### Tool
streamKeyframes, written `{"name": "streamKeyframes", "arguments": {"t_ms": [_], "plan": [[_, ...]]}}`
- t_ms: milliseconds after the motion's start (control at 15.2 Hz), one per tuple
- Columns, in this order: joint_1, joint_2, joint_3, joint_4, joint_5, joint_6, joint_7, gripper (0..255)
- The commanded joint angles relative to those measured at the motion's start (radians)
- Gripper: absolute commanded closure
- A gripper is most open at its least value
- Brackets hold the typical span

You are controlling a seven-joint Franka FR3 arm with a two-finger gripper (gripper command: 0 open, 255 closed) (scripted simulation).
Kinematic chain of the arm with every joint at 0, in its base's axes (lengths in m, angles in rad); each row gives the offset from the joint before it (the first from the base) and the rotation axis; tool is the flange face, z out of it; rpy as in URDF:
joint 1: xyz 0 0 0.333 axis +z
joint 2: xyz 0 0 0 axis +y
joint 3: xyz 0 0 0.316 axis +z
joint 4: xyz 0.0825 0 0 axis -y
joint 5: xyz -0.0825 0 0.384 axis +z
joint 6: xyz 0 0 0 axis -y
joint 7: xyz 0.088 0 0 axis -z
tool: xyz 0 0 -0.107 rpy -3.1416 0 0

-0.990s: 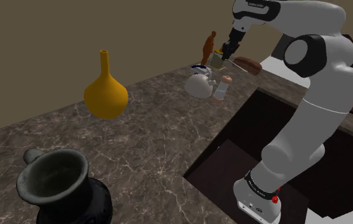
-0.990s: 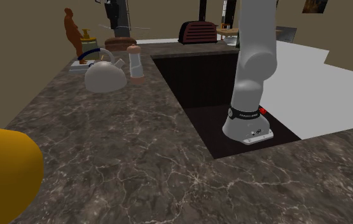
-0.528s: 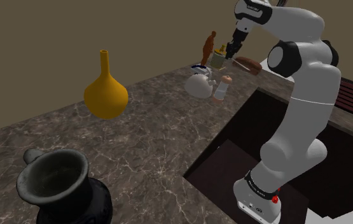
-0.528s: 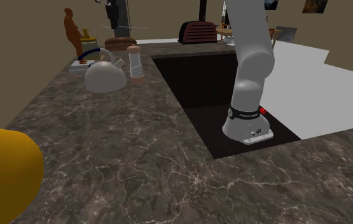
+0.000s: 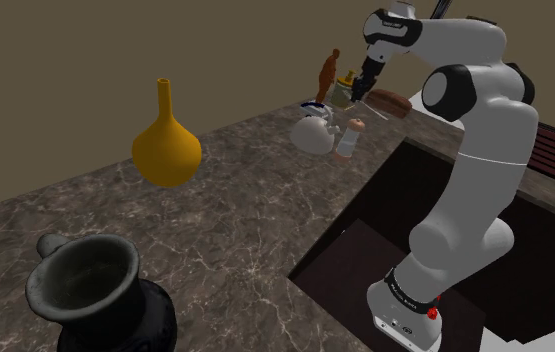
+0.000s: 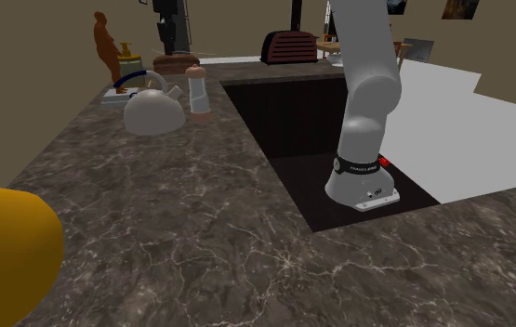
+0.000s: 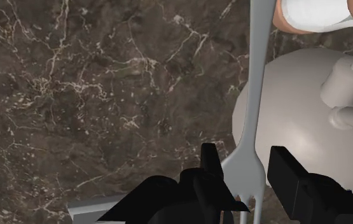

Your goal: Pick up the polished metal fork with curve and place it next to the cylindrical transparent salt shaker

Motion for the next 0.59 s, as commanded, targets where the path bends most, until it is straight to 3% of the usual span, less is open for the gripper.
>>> {"name": "streamKeyframes", "arguments": {"t_ms": [0, 528], "plan": [[0.005, -0.012, 0.000, -0.045, -0.002, 0.034, -0.001, 255], [0.011, -0.016, 0.002, -0.158, 0.000, 0.143, -0.008, 255]]}}
